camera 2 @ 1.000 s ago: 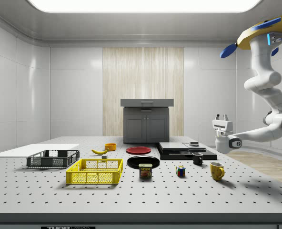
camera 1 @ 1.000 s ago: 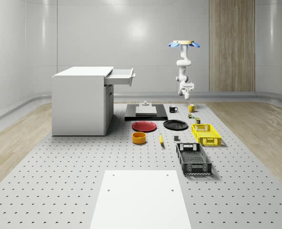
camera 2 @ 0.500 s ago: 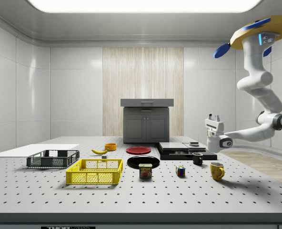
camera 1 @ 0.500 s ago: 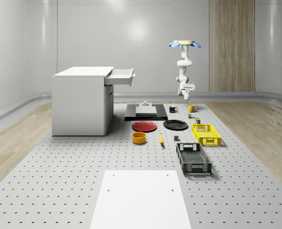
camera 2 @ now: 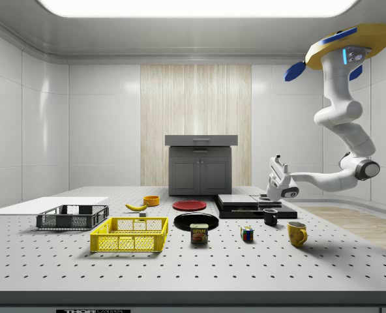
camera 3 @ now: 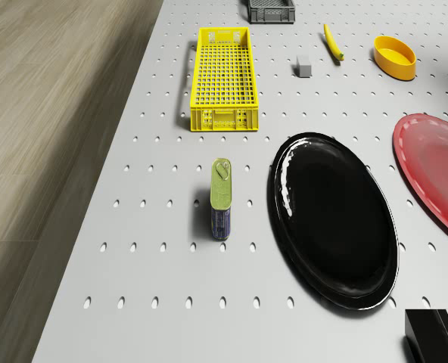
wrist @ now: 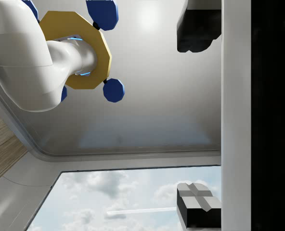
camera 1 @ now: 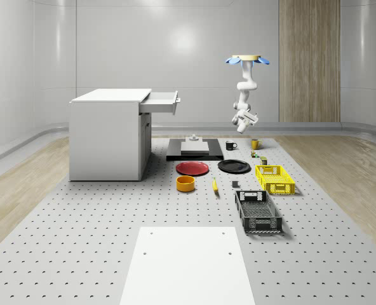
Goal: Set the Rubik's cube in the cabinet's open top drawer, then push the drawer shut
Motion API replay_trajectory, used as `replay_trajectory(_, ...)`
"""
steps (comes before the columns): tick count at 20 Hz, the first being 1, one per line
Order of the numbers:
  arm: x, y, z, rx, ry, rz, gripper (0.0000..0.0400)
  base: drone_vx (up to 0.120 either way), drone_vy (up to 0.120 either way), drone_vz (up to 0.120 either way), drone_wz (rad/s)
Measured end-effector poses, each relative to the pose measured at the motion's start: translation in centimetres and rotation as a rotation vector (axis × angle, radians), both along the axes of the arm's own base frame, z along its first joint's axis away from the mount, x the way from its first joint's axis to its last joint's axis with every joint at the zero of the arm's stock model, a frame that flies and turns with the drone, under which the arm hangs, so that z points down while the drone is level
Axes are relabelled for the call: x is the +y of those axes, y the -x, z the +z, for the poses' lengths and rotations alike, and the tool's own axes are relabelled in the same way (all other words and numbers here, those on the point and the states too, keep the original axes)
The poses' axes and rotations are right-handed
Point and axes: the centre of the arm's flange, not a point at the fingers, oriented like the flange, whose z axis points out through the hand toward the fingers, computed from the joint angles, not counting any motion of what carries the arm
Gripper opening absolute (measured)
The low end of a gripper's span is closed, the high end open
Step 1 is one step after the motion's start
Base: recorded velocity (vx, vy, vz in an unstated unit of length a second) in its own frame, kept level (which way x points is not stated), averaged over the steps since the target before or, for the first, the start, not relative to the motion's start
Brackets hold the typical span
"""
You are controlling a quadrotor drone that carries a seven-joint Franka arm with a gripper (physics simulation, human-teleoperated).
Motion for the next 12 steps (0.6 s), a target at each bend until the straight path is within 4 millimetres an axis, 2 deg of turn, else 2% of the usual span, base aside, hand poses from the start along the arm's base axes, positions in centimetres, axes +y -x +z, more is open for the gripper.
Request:
replay_trajectory(3, 2.4, -0.1, -3.0, -0.001, 0.387, -0.013, 0.04, 0.12, 0.0, -0.12, 0.0)
replay_trajectory(6, 3.6, -0.2, -7.7, 0.0, 0.883, -0.03, 0.04, 0.12, 0.0, -0.12, 0.0)
replay_trajectory(9, 2.4, -0.4, -12.5, 0.0, 1.388, -0.049, 0.04, 0.12, 0.0, -0.12, 0.0)
replay_trajectory(12, -0.2, -0.5, -15.5, 0.001, 1.791, -0.063, 0.04, 0.12, 0.0, -0.12, 0.0)
